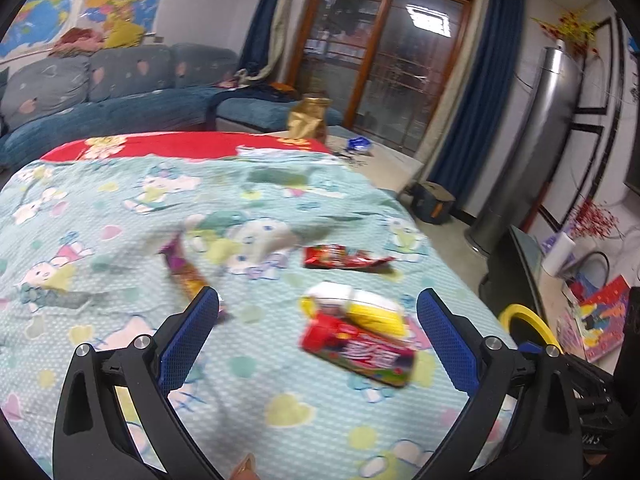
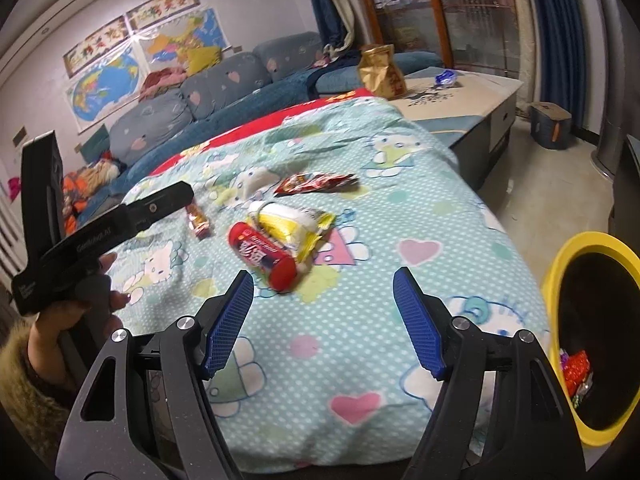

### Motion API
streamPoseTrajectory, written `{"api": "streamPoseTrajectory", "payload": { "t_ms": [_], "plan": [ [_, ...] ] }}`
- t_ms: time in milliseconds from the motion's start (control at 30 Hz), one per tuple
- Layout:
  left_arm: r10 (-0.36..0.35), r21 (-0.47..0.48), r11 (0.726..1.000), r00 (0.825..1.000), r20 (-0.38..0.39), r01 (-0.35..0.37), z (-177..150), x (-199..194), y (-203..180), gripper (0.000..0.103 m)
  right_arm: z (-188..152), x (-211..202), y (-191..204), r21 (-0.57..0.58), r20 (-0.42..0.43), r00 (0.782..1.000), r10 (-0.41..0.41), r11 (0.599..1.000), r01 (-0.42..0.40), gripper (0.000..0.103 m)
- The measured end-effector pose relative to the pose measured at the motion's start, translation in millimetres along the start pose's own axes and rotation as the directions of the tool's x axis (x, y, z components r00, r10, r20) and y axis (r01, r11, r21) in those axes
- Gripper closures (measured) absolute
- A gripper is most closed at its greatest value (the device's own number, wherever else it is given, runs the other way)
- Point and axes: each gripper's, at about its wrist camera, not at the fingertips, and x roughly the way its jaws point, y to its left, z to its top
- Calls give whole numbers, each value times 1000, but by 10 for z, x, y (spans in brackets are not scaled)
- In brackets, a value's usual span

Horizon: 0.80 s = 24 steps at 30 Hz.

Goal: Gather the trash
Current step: 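Move both open grippers back toward the red tube and wrappers on the bedspread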

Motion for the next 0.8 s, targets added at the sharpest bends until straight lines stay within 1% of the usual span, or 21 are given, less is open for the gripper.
{"api": "streamPoseTrajectory", "payload": {
  "t_ms": [233,467,567,733,800],
  "plan": [
    [32,-87,996,999,-27,-34,-8,69,372,7,6,289,214,-64,-62,997,36,997,-40,39],
    [36,-138,989,998,-61,-44,-65,189,613,8,50,510,376,-110,-95,993,66,991,-77,49],
    [35,-152,987,997,-70,-45,-56,252,678,8,91,591,447,-142,-105,992,74,986,-88,51],
    [20,-190,981,996,-91,-37,-25,378,786,9,131,797,553,-212,-140,989,57,974,-86,55],
    [20,-193,980,995,-98,-38,-20,413,804,14,126,854,560,-229,-150,988,44,970,-78,56]
  ]
}}
